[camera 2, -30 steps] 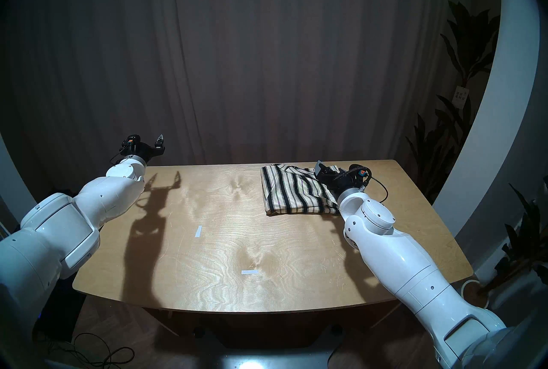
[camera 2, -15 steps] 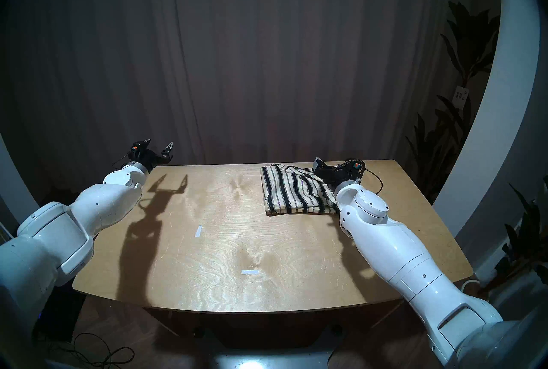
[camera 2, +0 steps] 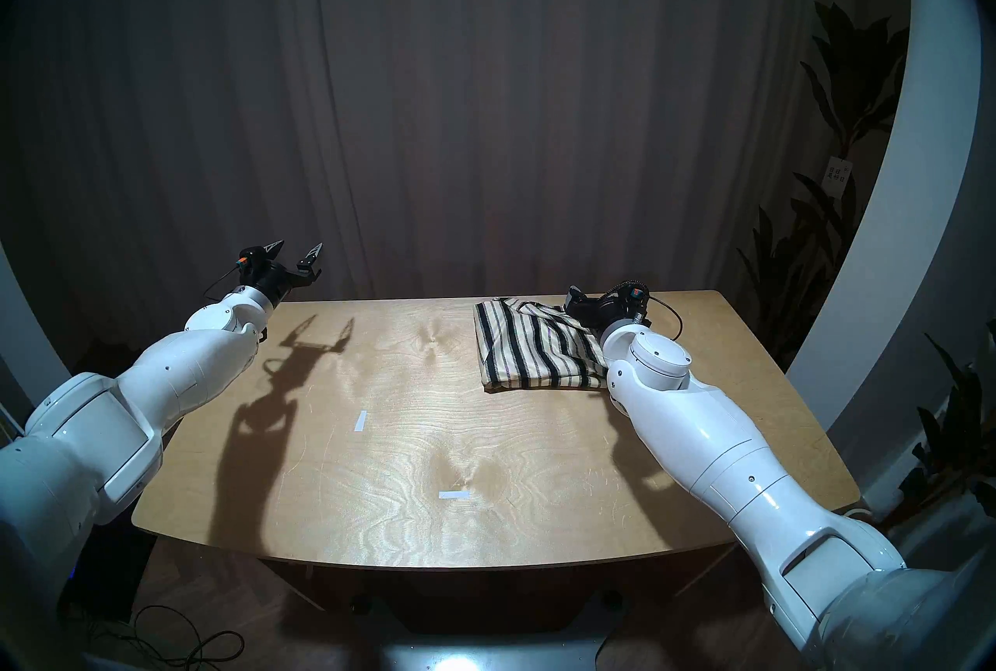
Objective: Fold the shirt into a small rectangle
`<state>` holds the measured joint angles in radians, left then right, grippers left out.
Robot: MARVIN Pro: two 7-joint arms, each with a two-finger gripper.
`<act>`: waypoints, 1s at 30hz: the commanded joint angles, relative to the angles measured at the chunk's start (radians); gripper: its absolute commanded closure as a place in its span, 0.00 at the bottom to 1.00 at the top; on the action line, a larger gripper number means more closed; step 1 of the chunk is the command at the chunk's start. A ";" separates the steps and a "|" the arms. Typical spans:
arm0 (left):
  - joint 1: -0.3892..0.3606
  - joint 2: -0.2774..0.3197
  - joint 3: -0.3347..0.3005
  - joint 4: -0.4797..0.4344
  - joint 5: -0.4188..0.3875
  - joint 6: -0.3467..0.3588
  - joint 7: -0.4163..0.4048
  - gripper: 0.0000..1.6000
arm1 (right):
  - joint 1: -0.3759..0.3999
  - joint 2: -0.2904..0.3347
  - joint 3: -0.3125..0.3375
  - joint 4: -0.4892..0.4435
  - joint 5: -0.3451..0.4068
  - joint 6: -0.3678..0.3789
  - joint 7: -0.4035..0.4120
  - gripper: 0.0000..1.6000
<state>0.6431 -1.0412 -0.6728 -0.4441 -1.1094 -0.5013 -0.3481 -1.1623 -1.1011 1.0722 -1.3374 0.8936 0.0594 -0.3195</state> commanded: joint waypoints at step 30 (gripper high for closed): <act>0.224 0.057 -0.101 -0.310 -0.116 -0.150 0.195 0.00 | 0.197 -0.075 -0.056 0.244 -0.069 -0.036 0.124 0.00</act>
<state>0.8568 -1.0037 -0.7567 -0.6854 -1.2353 -0.5982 -0.2260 -1.0040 -1.1679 1.0138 -1.0974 0.8276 0.0548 -0.2389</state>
